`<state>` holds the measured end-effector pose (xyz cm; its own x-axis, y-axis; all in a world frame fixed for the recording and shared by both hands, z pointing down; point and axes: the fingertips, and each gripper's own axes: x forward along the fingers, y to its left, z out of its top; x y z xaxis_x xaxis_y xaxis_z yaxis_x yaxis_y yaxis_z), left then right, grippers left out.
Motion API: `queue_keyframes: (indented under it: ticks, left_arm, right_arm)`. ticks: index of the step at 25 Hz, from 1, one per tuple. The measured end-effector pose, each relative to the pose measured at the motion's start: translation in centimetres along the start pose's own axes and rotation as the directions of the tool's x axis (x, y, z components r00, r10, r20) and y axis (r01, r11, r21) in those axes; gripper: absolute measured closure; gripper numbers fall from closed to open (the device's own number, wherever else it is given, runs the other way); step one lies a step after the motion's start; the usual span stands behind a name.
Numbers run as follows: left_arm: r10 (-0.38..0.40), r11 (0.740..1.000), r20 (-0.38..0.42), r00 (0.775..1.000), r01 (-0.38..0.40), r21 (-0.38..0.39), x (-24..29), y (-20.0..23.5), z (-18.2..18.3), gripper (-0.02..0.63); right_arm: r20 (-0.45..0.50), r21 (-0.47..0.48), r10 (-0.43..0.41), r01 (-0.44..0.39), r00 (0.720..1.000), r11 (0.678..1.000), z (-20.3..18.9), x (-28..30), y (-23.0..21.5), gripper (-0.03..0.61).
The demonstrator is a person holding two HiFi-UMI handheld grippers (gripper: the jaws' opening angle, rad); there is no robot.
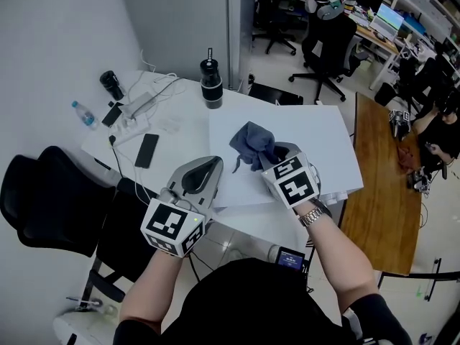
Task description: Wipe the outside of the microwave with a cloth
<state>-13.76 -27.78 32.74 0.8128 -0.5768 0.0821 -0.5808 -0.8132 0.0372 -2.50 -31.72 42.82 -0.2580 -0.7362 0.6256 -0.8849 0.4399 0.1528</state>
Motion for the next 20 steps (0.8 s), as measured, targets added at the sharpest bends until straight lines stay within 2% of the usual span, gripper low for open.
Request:
queue_keyframes:
  ticks: [7,20]
  left_arm:
    - [-0.006,1.0,-0.002,1.0,0.006,-0.006,1.8,-2.1,0.7,0.609]
    - [-0.048,0.999,-0.022,0.999,0.048,0.003,7.5,-8.9,1.1,0.609]
  right_arm:
    - [-0.002,0.032,-0.025,0.025,1.0,0.999,-1.9,-1.5,-3.3,0.515]
    - [-0.008,0.071,-0.064,0.064,0.998,0.995,-6.8,-5.8,-10.9,0.515]
